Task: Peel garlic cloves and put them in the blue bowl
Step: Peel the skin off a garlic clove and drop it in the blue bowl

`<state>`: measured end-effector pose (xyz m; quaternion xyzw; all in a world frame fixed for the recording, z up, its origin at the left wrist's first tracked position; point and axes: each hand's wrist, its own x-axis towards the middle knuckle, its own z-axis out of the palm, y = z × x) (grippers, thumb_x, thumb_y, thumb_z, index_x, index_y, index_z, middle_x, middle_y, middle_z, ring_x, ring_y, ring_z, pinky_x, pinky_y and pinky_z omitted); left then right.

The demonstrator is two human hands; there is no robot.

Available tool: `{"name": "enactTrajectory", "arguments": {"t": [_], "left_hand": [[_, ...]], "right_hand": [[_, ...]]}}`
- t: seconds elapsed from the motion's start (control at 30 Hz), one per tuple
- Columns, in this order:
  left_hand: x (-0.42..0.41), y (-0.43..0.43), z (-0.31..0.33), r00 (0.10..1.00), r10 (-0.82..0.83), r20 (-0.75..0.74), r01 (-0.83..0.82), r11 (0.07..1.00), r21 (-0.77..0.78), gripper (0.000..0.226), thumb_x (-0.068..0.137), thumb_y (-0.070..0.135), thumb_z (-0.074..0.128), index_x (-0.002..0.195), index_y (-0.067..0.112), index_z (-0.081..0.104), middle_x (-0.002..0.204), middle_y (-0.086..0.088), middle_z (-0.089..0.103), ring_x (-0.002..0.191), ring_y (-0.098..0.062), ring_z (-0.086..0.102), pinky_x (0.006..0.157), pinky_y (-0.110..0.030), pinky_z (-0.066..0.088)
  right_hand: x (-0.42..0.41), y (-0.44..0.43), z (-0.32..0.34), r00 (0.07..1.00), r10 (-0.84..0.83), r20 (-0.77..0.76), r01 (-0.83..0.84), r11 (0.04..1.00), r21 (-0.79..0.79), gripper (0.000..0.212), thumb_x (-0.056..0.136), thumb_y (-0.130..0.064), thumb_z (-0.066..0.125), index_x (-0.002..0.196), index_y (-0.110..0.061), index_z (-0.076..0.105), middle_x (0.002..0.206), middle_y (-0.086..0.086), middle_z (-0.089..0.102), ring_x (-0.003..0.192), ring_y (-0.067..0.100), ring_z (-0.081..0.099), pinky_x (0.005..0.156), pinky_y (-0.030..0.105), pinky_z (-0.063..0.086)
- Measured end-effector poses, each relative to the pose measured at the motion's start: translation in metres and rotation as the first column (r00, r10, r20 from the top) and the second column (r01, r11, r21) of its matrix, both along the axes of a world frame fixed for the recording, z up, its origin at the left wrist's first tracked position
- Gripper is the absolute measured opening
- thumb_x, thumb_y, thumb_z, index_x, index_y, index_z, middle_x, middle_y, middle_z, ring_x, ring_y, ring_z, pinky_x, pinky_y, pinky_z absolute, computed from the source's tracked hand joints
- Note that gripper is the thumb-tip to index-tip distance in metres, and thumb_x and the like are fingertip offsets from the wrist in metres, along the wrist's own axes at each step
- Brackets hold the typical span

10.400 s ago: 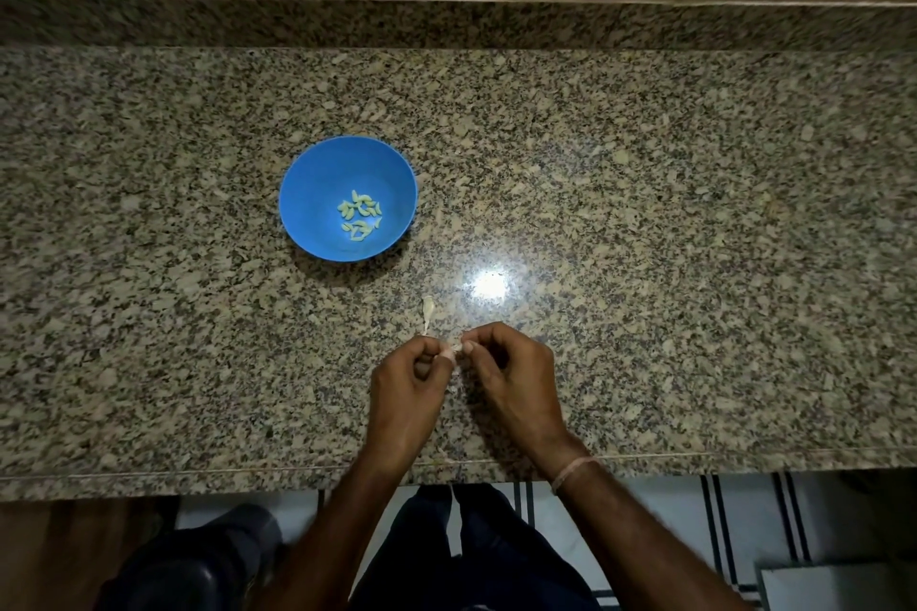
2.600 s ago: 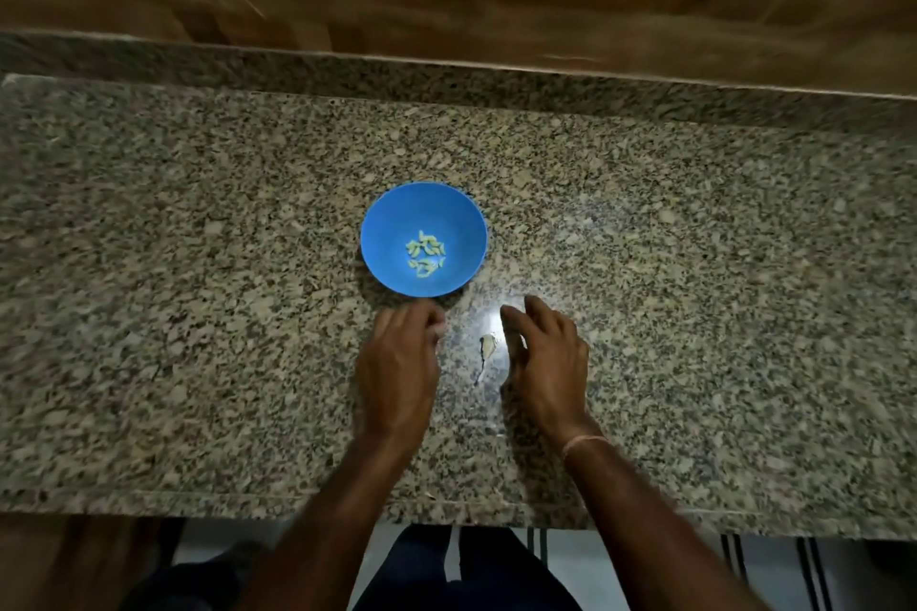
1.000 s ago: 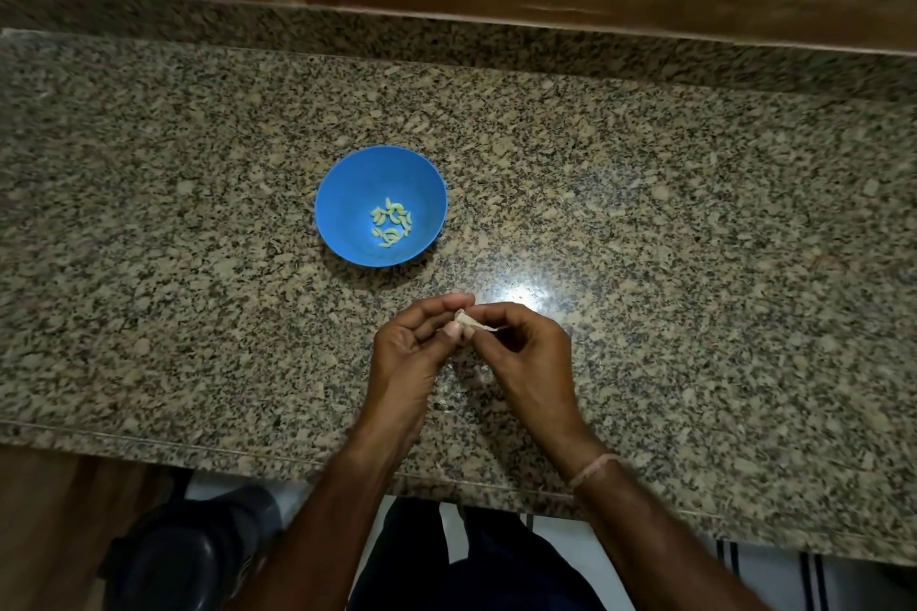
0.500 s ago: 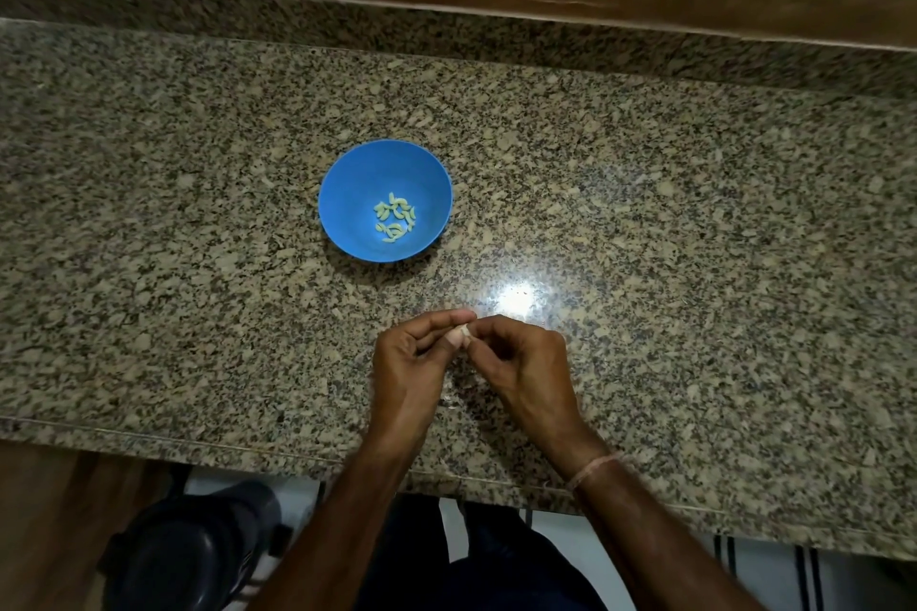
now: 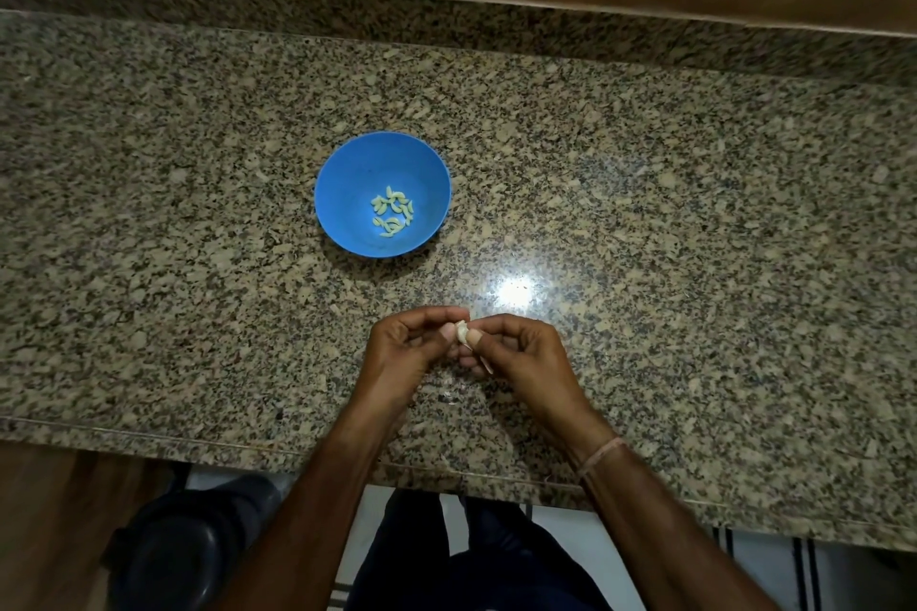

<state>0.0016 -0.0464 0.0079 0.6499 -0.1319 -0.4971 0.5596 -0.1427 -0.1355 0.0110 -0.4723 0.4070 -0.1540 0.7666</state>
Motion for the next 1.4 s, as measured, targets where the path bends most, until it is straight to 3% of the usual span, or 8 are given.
{"name": "enactTrajectory", "arguments": {"t": [0.13, 0.23, 0.33, 0.53, 0.7, 0.9, 1.2, 1.4], "left_hand": [[0.002, -0.001, -0.002, 0.999, -0.031, -0.022, 0.031, 0.999, 0.011, 0.018, 0.094, -0.005, 0.065, 0.107, 0.004, 0.076, 0.103, -0.009, 0.08, 0.087, -0.019, 0.075, 0.075, -0.025, 0.059], [0.001, -0.001, -0.004, 0.998, 0.015, -0.06, -0.014, 1.0, 0.016, 0.013, 0.092, -0.002, 0.069, 0.103, 0.002, 0.075, 0.099, -0.012, 0.079, 0.084, -0.02, 0.074, 0.073, -0.026, 0.059], [0.001, 0.0, -0.006, 0.999, 0.018, -0.044, -0.017, 1.0, 0.025, 0.012, 0.089, 0.001, 0.073, 0.1, 0.004, 0.076, 0.105, -0.007, 0.079, 0.09, -0.015, 0.074, 0.073, -0.023, 0.057], [-0.003, 0.0, -0.006, 1.0, 0.021, -0.02, -0.02, 0.999, 0.04, 0.01, 0.088, -0.005, 0.072, 0.096, 0.001, 0.075, 0.092, 0.0, 0.08, 0.084, -0.01, 0.075, 0.069, -0.019, 0.056], [-0.008, 0.003, -0.011, 0.999, 0.025, 0.03, -0.027, 0.997, 0.079, 0.009, 0.089, 0.0, 0.075, 0.092, 0.008, 0.079, 0.097, -0.006, 0.08, 0.086, -0.021, 0.074, 0.073, -0.03, 0.059], [-0.012, 0.007, -0.014, 0.994, 0.015, 0.109, -0.023, 0.997, 0.072, 0.008, 0.089, 0.002, 0.076, 0.096, 0.003, 0.079, 0.098, -0.004, 0.081, 0.093, -0.018, 0.077, 0.072, -0.022, 0.058], [-0.016, 0.006, -0.016, 0.983, 0.034, 0.181, -0.046, 0.997, 0.063, 0.005, 0.091, 0.001, 0.075, 0.093, 0.004, 0.078, 0.093, -0.006, 0.08, 0.081, -0.018, 0.077, 0.067, -0.022, 0.057], [-0.016, 0.007, -0.02, 0.983, 0.031, 0.182, -0.044, 0.997, 0.07, 0.003, 0.09, 0.001, 0.076, 0.09, 0.003, 0.078, 0.097, -0.006, 0.08, 0.091, -0.023, 0.077, 0.076, -0.032, 0.062]], "right_hand": [[-0.001, 0.001, -0.004, 1.0, -0.01, 0.013, 0.011, 1.0, -0.018, 0.012, 0.1, -0.007, 0.066, 0.105, 0.003, 0.071, 0.086, 0.014, 0.078, 0.078, 0.021, 0.074, 0.072, 0.029, 0.06], [-0.002, 0.002, -0.004, 1.0, 0.024, 0.011, -0.022, 0.986, -0.164, 0.013, 0.098, -0.009, 0.07, 0.105, 0.0, 0.075, 0.089, 0.01, 0.079, 0.085, 0.021, 0.077, 0.076, 0.032, 0.061], [-0.003, 0.002, -0.008, 0.994, 0.044, -0.096, -0.077, 0.923, -0.376, 0.013, 0.094, -0.019, 0.078, 0.103, -0.01, 0.081, 0.093, 0.0, 0.08, 0.091, 0.017, 0.077, 0.083, 0.041, 0.063], [-0.004, 0.004, -0.013, 0.984, 0.05, -0.173, -0.126, 0.875, -0.467, 0.013, 0.094, -0.027, 0.078, 0.102, -0.018, 0.082, 0.088, -0.007, 0.08, 0.083, 0.013, 0.076, 0.076, 0.047, 0.062], [-0.004, 0.003, -0.019, 0.968, 0.098, -0.23, -0.196, 0.866, -0.46, 0.014, 0.095, -0.03, 0.076, 0.1, -0.017, 0.082, 0.084, -0.005, 0.079, 0.076, 0.014, 0.074, 0.069, 0.044, 0.061], [-0.004, 0.006, -0.019, 0.984, 0.075, -0.162, -0.133, 0.913, -0.385, 0.016, 0.095, -0.028, 0.077, 0.094, -0.014, 0.082, 0.074, -0.003, 0.077, 0.064, 0.006, 0.068, 0.061, 0.026, 0.054], [-0.004, 0.008, -0.019, 0.993, 0.038, -0.111, -0.067, 0.961, -0.267, 0.018, 0.094, -0.03, 0.078, 0.094, -0.013, 0.083, 0.084, 0.004, 0.08, 0.081, 0.031, 0.076, 0.077, 0.054, 0.061], [-0.003, 0.01, -0.023, 0.992, 0.033, -0.12, -0.064, 0.961, -0.269, 0.019, 0.093, -0.033, 0.079, 0.094, -0.014, 0.083, 0.084, 0.004, 0.08, 0.081, 0.027, 0.076, 0.078, 0.053, 0.062]]}}
